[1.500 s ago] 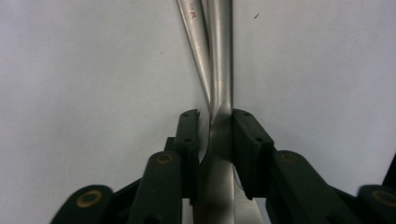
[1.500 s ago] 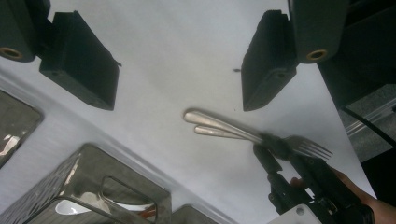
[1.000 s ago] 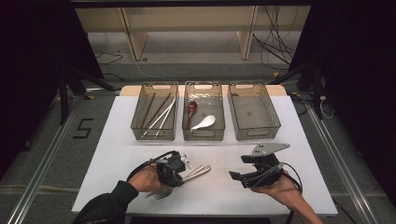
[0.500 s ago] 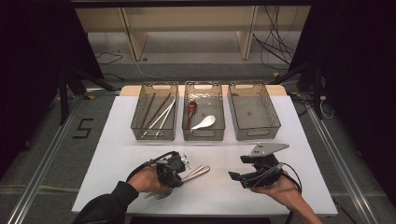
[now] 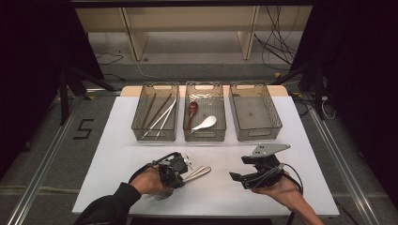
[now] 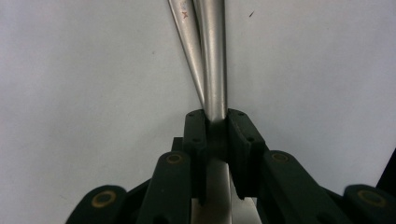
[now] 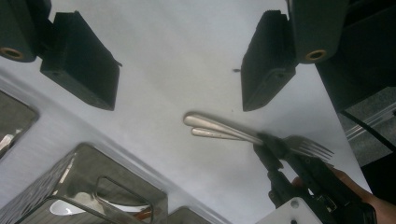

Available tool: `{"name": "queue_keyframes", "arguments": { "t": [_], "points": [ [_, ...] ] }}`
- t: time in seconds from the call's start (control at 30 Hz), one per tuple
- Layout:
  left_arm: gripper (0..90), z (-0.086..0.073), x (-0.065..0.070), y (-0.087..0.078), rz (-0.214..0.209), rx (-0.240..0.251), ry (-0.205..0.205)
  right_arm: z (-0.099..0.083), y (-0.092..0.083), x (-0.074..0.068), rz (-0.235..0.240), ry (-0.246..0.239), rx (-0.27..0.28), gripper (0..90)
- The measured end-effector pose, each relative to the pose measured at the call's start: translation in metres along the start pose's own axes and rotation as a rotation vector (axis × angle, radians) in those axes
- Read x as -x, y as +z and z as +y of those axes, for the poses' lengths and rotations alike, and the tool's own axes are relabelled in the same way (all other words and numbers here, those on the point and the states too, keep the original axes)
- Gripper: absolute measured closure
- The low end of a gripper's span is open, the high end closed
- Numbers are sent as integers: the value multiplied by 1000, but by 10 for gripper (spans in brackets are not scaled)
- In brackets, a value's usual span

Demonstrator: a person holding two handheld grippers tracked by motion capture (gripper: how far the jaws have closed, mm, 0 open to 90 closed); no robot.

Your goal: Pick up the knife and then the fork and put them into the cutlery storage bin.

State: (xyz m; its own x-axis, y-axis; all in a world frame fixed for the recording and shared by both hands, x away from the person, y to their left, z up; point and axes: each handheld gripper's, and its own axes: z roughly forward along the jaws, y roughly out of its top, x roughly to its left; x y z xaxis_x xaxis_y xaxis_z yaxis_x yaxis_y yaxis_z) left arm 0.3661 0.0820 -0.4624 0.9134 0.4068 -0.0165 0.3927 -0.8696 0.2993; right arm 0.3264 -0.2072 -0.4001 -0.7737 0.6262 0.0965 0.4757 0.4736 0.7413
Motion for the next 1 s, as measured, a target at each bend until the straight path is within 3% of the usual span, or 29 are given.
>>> {"name": "queue_keyframes", "arguments": {
  "t": [0.17,0.4,0.63,0.73,1.0],
  "points": [
    [791,-1,2,-2,12,27,14,1,0,-1,2,-2,3,289],
    [792,-2,-3,-10,-25,73,-10,0,0,-1,6,-6,2,292],
    [792,-1,-2,-17,-29,109,-17,1,0,-1,10,-8,2,294],
    [792,-2,-4,-20,-57,123,-31,1,1,-1,9,-9,1,294],
    [793,0,-1,-25,-67,123,-18,1,1,-2,12,-9,-2,296]
  ]
}}
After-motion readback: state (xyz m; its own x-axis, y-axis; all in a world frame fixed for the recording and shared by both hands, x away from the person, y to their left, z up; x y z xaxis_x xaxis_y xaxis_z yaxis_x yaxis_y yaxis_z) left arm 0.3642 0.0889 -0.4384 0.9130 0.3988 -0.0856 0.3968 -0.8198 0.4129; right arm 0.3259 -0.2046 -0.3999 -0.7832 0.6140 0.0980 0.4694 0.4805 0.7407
